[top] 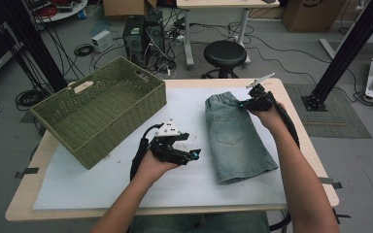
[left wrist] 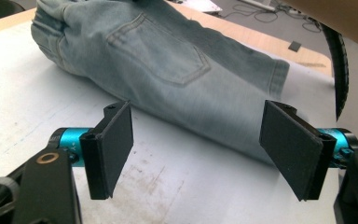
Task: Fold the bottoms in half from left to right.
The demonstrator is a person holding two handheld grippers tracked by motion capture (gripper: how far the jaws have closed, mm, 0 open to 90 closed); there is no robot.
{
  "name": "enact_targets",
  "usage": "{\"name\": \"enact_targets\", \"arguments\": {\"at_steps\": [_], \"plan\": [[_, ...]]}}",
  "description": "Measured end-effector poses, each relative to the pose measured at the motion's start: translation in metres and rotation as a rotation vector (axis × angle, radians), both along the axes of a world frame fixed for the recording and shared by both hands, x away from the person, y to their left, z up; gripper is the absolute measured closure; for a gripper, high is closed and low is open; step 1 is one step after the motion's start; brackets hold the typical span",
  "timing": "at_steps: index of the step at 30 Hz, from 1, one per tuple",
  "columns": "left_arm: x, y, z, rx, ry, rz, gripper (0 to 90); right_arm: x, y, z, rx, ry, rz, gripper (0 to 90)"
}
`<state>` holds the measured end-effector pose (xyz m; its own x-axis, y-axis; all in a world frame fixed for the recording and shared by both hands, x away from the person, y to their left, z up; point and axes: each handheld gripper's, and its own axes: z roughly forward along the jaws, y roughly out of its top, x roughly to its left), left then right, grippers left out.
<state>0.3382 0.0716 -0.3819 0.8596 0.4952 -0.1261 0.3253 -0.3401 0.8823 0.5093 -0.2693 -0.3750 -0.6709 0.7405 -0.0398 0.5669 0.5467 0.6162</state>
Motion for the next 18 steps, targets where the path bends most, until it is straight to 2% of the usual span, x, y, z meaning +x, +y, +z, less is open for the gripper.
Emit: {"name": "enact_targets", "arguments": {"at_steps": [2, 4, 5, 8, 11, 13, 16, 18], "plan": [[0.002, 0.001, -0.002, 0.009, -0.001, 0.000, 25.9, 0.002, 0.000, -0.014, 0.004, 0.025, -0.015, 83.6], [0.004, 0.003, -0.002, 0.012, -0.005, 0.009, 25.9, 0.001, -0.002, -0.024, 0.043, 0.022, -0.033, 74.0], [0.005, 0.005, -0.002, 0.017, -0.010, 0.016, 25.9, -0.001, -0.003, -0.024, 0.057, 0.016, -0.042, 67.1], [0.009, 0.016, -0.002, 0.024, -0.026, 0.046, 25.2, -0.013, -0.010, -0.010, 0.095, -0.031, -0.045, 57.9], [0.010, 0.027, -0.002, 0.023, -0.033, 0.077, 25.0, -0.033, -0.018, 0.005, 0.120, -0.066, -0.040, 54.7], [0.009, 0.035, -0.001, 0.021, -0.047, 0.095, 24.8, -0.049, -0.023, 0.009, 0.118, -0.082, -0.033, 51.6], [0.004, 0.045, -0.003, 0.006, -0.069, 0.110, 23.9, -0.073, -0.031, 0.007, 0.118, -0.077, -0.029, 51.6], [0.003, 0.050, -0.005, 0.017, -0.087, 0.111, 21.4, -0.089, -0.037, -0.001, 0.118, -0.062, -0.032, 51.7]]}}
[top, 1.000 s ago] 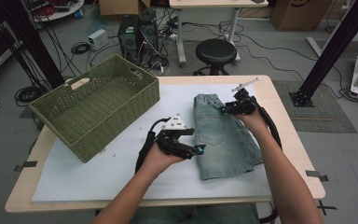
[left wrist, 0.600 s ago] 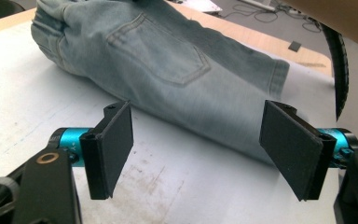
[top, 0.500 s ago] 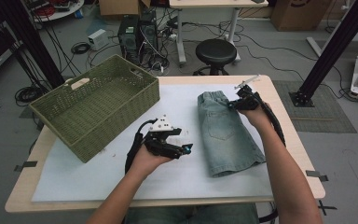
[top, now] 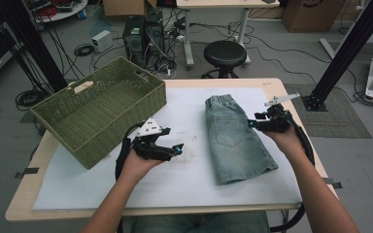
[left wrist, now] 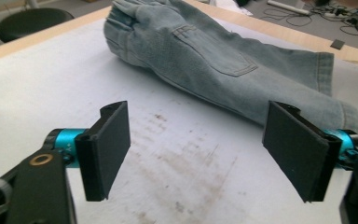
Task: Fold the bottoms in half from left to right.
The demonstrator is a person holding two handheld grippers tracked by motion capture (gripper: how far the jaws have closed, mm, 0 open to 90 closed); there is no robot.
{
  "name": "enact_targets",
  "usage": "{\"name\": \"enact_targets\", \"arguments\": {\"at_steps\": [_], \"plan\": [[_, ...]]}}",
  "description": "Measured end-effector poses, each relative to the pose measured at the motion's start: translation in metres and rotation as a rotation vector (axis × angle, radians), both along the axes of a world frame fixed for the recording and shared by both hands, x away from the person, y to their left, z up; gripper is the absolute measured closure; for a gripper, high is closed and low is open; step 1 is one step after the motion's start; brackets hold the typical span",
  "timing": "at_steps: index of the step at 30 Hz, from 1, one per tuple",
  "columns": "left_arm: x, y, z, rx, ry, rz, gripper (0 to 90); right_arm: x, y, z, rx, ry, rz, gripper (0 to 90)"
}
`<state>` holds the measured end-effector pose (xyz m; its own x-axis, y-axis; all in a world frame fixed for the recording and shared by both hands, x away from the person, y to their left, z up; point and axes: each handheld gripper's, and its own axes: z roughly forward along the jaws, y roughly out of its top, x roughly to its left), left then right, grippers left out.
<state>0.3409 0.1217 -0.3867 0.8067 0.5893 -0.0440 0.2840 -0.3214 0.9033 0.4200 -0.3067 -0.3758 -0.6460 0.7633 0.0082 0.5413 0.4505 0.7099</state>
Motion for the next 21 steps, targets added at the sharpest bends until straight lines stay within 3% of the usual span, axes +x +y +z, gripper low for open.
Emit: {"name": "enact_targets", "arguments": {"at_steps": [3, 5, 7, 8, 9, 15, 16, 17, 19, 21], "plan": [[-0.001, 0.004, -0.004, 0.004, -0.003, 0.011, 20.8, -0.021, -0.010, -0.020, -0.006, 0.045, -0.019, 55.0], [0.000, 0.005, -0.006, -0.002, -0.002, 0.019, 20.8, -0.029, -0.015, -0.033, -0.005, 0.079, -0.020, 62.6], [0.001, 0.004, -0.007, -0.006, -0.002, 0.020, 20.8, -0.038, -0.018, -0.049, -0.044, 0.123, -0.024, 82.0], [0.001, 0.004, -0.007, -0.003, -0.003, 0.015, 20.8, -0.039, -0.021, -0.054, -0.057, 0.129, -0.020, 88.8], [0.001, 0.003, -0.007, -0.003, -0.002, 0.012, 20.8, -0.041, -0.024, -0.056, -0.050, 0.118, -0.022, 90.0], [0.001, 0.003, -0.005, -0.015, -0.009, 0.010, 20.8, -0.043, -0.037, -0.042, -0.039, 0.086, -0.031, 88.2], [0.001, 0.003, -0.004, -0.021, -0.011, 0.011, 20.9, -0.045, -0.038, -0.040, -0.017, 0.074, -0.037, 74.1], [0.001, 0.003, -0.004, -0.024, -0.012, 0.010, 20.8, -0.047, -0.040, -0.040, 0.022, 0.088, -0.056, 68.6], [0.002, 0.005, -0.004, -0.025, -0.020, 0.018, 20.8, -0.051, -0.039, -0.043, 0.045, 0.091, -0.053, 61.0], [0.003, 0.006, -0.005, -0.028, -0.020, 0.032, 20.9, -0.054, -0.036, -0.048, 0.056, 0.097, -0.052, 59.6]]}}
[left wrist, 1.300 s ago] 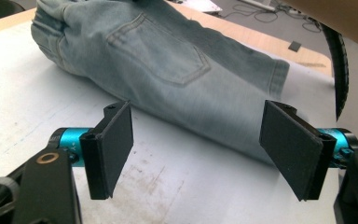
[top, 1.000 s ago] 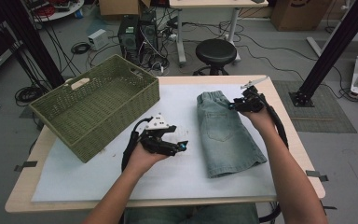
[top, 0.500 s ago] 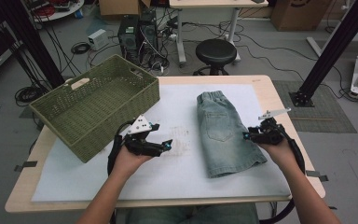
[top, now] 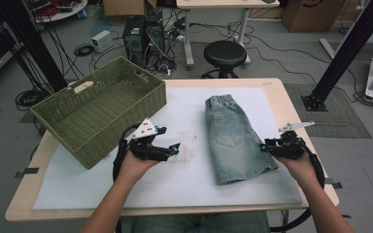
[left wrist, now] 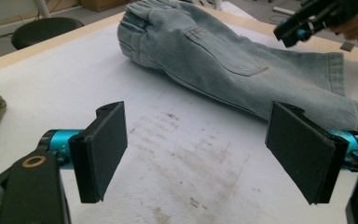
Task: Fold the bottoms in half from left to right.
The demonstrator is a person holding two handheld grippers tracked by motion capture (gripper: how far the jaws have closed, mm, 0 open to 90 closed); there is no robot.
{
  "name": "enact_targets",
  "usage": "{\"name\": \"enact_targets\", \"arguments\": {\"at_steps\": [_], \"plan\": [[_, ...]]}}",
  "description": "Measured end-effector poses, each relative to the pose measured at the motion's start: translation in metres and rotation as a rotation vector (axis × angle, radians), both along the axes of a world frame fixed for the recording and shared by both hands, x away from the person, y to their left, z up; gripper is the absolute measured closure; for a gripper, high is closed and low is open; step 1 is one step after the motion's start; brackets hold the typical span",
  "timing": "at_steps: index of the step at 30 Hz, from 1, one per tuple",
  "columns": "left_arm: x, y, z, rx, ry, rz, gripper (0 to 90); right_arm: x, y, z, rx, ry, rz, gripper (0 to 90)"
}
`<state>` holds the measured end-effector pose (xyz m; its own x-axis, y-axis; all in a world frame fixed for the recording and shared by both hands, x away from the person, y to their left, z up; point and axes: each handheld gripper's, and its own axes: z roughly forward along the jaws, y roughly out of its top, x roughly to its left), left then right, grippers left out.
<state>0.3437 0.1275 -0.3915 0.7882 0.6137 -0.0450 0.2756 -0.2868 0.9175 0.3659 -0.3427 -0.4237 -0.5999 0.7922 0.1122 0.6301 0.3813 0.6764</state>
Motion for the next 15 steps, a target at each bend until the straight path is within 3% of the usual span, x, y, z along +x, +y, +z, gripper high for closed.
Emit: {"name": "enact_targets", "arguments": {"at_steps": [5, 6, 9, 15], "plan": [[-0.001, 0.003, 0.000, 0.012, -0.007, 0.019, 20.9, 0.001, 0.008, -0.011, -0.041, 0.034, -0.001, 58.2], [0.000, 0.004, 0.000, 0.010, -0.007, 0.021, 20.8, 0.000, 0.009, -0.012, -0.044, 0.032, -0.002, 61.6], [0.001, 0.005, -0.001, 0.008, -0.004, 0.030, 20.8, -0.007, 0.008, -0.014, -0.052, -0.004, 0.015, 84.3], [0.001, 0.004, -0.001, 0.011, -0.003, 0.020, 20.8, -0.013, -0.003, 0.005, -0.014, -0.054, 0.035, 88.2]]}}
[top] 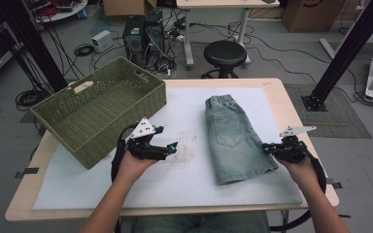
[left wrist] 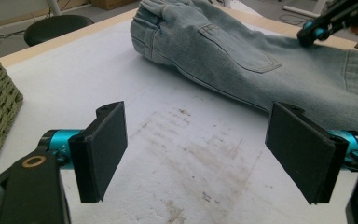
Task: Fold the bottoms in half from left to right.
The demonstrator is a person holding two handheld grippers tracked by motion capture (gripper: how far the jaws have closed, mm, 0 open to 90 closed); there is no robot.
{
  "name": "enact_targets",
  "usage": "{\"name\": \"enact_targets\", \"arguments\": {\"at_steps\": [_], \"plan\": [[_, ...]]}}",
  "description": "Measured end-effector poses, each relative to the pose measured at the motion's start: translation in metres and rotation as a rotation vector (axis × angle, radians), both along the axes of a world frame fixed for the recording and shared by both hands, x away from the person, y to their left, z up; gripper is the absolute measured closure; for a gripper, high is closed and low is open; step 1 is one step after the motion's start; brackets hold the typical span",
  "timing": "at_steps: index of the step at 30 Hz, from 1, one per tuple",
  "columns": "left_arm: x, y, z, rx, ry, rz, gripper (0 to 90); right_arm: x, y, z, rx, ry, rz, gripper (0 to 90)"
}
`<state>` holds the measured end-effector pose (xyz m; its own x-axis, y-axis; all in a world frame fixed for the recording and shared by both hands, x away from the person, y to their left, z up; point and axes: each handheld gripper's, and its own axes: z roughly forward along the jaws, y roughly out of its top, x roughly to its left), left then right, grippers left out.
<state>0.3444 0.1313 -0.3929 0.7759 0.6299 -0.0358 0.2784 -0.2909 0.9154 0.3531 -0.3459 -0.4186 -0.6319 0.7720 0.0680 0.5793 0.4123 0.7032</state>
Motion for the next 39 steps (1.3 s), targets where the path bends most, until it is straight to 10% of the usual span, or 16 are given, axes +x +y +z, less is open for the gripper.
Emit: {"name": "enact_targets", "arguments": {"at_steps": [6, 10, 21, 29, 39], "plan": [[0.000, -0.001, -0.001, 0.006, 0.002, -0.006, 20.8, 0.007, -0.011, -0.008, -0.019, 0.010, -0.023, 87.6], [0.000, -0.002, -0.002, 0.006, 0.006, -0.005, 20.8, 0.009, -0.017, -0.022, 0.005, 0.019, -0.052, 67.6], [0.004, 0.000, 0.006, -0.001, -0.013, 0.007, 20.8, -0.001, -0.009, 0.019, 0.116, -0.146, -0.030, 37.9], [0.011, -0.002, 0.029, -0.027, -0.041, 0.012, 20.8, 0.007, 0.008, 0.047, 0.153, -0.218, 0.008, 31.1], [0.015, 0.005, 0.025, -0.017, -0.028, 0.040, 20.8, 0.029, 0.036, 0.057, 0.186, -0.240, 0.052, 32.0]]}}
